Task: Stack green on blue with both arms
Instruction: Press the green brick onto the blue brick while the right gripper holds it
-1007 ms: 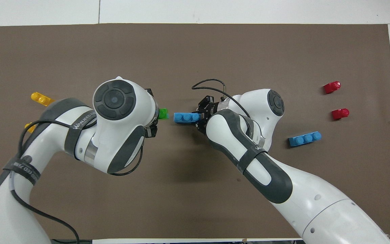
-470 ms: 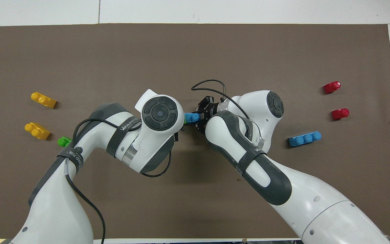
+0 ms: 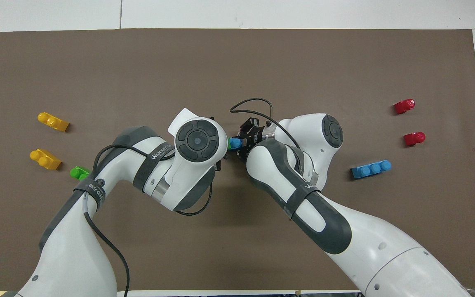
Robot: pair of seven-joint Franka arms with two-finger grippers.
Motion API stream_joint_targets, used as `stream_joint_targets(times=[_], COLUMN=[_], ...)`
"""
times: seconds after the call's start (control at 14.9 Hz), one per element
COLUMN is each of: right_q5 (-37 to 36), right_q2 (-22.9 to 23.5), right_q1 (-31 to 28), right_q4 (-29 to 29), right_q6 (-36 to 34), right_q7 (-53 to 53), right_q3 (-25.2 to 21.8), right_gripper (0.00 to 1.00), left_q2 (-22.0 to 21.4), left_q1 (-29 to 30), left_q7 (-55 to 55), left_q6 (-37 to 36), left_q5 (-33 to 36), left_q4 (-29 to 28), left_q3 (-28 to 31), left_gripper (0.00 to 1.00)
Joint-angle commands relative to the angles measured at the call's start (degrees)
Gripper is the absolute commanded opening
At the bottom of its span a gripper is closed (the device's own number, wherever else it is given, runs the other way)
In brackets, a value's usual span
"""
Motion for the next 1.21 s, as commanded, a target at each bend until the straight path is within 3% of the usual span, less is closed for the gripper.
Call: stream_joint_targets(times=[0.0, 1.14], right_q5=[2.32, 3.20], right_q2=[-0.73, -0.73], right_q1=[0.54, 0.46], right_q4=[-2.08, -2.34], right_q6=[1.40, 1.75], right_q7=[-2.20, -2.20], right_q3=[-0.09, -0.09], right_gripper=[0.00, 0.00], left_q2=[1.88, 5.13], left_q1=[-0.99, -0.64], left_q7=[-1.20, 0.20], left_q6=[1.23, 5.37], left_q5=[2.01, 4.12], left_q4=[0.54, -1.13], left_q3=[0.75, 0.75], left_gripper=[0.00, 0.00])
